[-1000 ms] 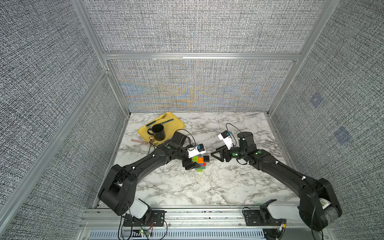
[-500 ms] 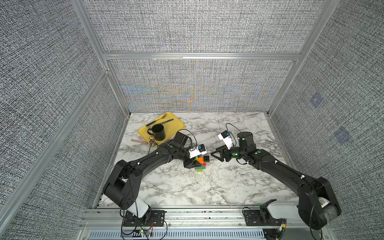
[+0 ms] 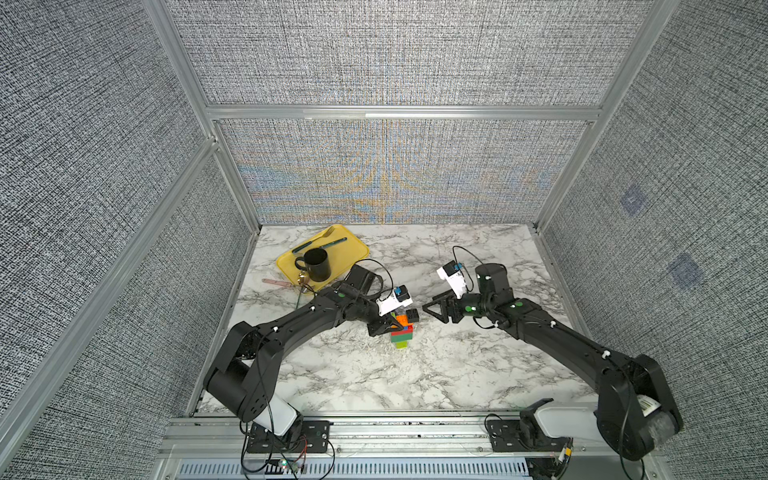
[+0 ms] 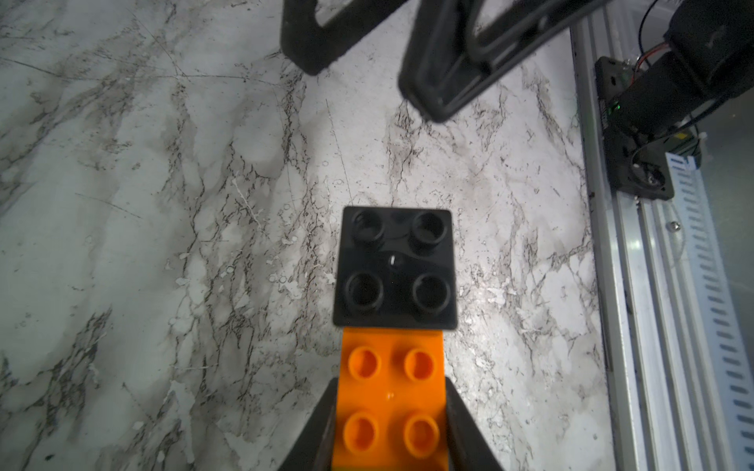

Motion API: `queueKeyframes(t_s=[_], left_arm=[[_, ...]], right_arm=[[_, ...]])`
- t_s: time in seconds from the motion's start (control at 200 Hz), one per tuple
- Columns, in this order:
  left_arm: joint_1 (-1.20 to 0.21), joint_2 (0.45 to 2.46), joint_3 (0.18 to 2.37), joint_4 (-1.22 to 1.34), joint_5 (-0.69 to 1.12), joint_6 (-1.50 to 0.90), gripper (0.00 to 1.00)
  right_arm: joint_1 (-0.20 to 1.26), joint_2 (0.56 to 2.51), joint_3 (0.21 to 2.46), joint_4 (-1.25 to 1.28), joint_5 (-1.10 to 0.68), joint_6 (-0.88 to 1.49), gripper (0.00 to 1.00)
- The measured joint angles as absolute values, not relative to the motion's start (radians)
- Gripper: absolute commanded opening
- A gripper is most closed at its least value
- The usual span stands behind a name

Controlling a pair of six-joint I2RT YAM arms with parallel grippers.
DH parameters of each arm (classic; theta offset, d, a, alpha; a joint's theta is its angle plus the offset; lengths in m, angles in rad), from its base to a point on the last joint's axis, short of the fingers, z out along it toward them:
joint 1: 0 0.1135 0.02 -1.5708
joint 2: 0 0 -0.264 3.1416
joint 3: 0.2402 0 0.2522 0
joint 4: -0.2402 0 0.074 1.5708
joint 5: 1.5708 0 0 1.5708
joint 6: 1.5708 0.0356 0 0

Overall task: Assemble a carrot with lego
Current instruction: Adjust the lego brick at the center of the board.

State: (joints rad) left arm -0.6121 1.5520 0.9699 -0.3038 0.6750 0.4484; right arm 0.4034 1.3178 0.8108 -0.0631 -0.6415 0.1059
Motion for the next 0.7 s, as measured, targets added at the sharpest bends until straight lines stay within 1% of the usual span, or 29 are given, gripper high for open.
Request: queueKeyframes(t_s=[0.17,0.375,0.576,0.701], left_arm=[[-0.612,1.561,0.957,-0.202,0.711,0.165,0.26],[-0.612,1.669,0.994,-0.109,0.764,-0.222,0.28],[-0.611,1.773,1.029,-0.039,0.823,-0.482,0.30],[-0.607,1.840,1.053,-0.025,0.861,-0.576,0.31]], right_arm=[[0.364,1.302,0.811,-0.068,-0.641,0.098,0.67],[0.360,1.303,0.811,-0.070,-0.646,0.096,0.67],[0.358,1.293,0.778,-0.071,-0.646,0.096,0.66],[0.358,1.288,0.764,-0.074,-0.646,0.097,0.66]])
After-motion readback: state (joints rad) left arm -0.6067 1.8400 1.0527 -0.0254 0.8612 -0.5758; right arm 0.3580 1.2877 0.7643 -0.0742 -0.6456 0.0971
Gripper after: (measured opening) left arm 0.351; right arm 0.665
